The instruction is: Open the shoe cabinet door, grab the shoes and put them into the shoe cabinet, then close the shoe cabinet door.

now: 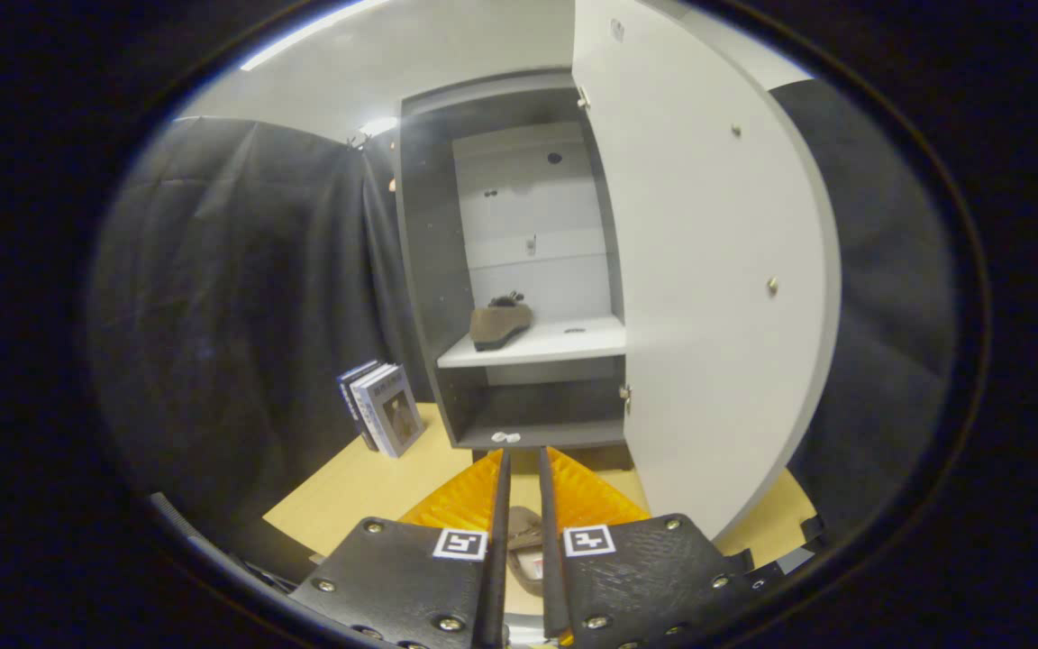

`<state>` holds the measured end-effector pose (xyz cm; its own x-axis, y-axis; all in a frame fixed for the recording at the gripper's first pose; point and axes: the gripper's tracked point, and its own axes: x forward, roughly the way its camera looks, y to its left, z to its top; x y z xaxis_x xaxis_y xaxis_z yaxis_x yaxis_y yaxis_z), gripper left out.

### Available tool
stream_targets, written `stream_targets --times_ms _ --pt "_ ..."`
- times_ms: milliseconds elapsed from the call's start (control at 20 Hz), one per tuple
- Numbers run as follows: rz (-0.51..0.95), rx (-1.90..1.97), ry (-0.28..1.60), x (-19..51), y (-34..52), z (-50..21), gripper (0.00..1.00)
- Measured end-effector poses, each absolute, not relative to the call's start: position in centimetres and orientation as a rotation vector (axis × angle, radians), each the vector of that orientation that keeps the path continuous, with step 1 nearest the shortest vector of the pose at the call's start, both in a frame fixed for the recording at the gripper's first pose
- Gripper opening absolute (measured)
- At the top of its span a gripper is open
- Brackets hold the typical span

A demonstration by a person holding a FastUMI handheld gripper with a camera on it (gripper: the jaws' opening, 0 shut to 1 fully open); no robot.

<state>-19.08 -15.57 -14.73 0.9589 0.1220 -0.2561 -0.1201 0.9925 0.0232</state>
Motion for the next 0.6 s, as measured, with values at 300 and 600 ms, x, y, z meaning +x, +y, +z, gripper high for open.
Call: stream_targets --times_ms 300,600 --pt "0.175 -0.024 0.434 -17.5 -13.3 -25.6 0.18" --pt "0.203 -0.085 0.571 -15.4 -11.6 -33.8 0.18"
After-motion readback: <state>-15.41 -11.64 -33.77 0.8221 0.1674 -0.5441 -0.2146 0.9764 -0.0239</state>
